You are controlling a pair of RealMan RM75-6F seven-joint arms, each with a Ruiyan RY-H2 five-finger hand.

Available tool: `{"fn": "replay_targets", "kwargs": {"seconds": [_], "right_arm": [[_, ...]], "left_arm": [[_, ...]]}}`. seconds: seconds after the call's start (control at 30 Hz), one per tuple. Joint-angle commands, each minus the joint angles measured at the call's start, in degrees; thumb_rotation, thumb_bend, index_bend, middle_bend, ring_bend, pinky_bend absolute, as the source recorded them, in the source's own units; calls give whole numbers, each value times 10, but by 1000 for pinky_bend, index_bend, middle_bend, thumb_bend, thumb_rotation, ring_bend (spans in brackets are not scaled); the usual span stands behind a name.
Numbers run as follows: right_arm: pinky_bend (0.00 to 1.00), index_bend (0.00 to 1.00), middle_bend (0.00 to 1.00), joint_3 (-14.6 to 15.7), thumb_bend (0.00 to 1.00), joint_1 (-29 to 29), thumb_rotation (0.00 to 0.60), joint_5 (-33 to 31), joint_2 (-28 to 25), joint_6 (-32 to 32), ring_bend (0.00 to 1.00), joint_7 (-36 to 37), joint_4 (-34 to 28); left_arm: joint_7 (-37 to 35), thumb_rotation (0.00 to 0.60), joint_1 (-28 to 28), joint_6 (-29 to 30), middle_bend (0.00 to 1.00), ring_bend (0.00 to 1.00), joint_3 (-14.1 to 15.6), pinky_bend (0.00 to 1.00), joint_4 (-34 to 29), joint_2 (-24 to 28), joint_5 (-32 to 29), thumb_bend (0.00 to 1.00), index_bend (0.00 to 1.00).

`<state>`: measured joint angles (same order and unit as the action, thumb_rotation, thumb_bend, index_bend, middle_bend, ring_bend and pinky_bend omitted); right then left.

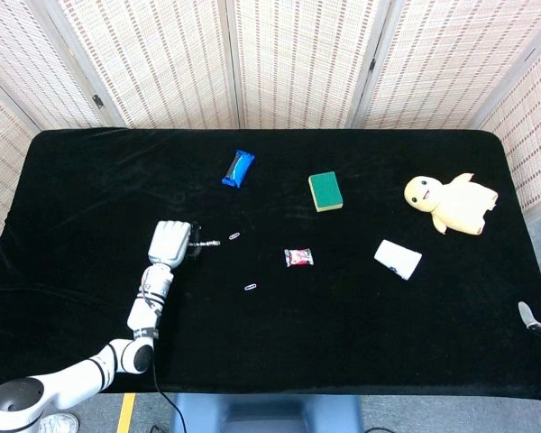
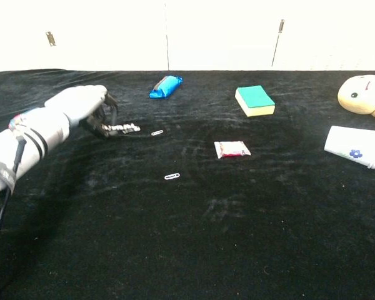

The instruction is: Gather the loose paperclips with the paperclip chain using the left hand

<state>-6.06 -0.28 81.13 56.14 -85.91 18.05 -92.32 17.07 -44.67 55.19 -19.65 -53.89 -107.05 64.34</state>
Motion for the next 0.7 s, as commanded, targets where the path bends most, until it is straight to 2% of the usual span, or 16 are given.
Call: {"fn": "replay_targets", "kwargs": {"seconds": [0.03, 0.17, 0.3, 0.43, 0.7], "right_arm": [[0, 0, 36, -1, 358, 2, 600, -3, 0, 5, 12, -2, -1], [0, 0, 36, -2, 357, 4, 600, -8, 0, 10, 12, -5, -2], [0, 0, 36, -4, 357, 5, 600, -14, 0, 14, 12, -5, -3], [0, 0, 36, -5, 357, 2, 600, -13, 0, 9, 12, -4, -2], [0, 0, 36, -4, 357, -1, 600, -11, -1, 7, 12, 2, 0]], "left_arm": [[-1, 600, -8, -11, 1000, 1000, -7, 1000, 12, 7, -9, 396, 743], [-4, 600, -23, -42, 1000, 1000, -13, 1000, 46, 6, -27, 396, 743], [7, 600, -46, -87, 1000, 1000, -13, 1000, 109, -12, -49, 396, 743], [18, 600, -62, -107, 1000, 1000, -11, 1000, 159, -31, -58, 395, 743], [37, 600, -78, -101, 1000, 1000, -8, 1000, 197, -46, -58, 395, 743]]}}
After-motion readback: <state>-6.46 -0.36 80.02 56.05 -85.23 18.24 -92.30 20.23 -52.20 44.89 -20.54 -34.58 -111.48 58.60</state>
